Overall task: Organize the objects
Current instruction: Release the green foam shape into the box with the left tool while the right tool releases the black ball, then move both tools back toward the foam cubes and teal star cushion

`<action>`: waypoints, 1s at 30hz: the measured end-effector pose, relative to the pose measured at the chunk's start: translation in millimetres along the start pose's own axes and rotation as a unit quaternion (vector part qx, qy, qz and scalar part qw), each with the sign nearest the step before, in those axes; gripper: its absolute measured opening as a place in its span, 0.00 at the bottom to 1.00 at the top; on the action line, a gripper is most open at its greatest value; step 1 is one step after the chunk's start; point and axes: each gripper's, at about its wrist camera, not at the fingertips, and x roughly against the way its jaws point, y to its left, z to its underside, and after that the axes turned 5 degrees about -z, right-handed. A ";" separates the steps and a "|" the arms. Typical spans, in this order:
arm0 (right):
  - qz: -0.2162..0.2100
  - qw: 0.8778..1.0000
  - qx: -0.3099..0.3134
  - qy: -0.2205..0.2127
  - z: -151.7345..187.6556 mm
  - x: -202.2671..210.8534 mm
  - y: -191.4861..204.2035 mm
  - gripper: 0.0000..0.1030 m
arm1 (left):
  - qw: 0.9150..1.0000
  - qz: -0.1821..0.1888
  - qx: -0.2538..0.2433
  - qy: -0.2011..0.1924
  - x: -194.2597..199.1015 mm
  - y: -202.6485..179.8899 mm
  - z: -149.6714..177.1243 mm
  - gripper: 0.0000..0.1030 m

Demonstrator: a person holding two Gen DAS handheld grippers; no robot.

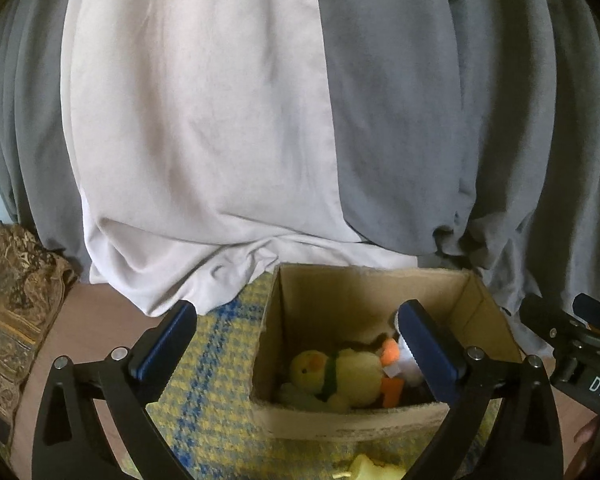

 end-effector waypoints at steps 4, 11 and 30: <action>0.001 1.000 -0.007 -0.002 9.4 9.8 -3.6 0.90 | 1.000 -0.001 -0.003 0.000 8.4 -1.0 9.2 1.00; 0.004 1.000 -0.017 -0.001 32.2 27.0 -9.6 0.90 | 1.000 -0.009 0.005 -0.010 29.8 0.3 26.7 1.00; 0.010 0.999 -0.036 -0.004 92.3 60.5 -16.7 0.91 | 0.999 -0.016 0.017 -0.021 75.0 16.1 77.1 1.00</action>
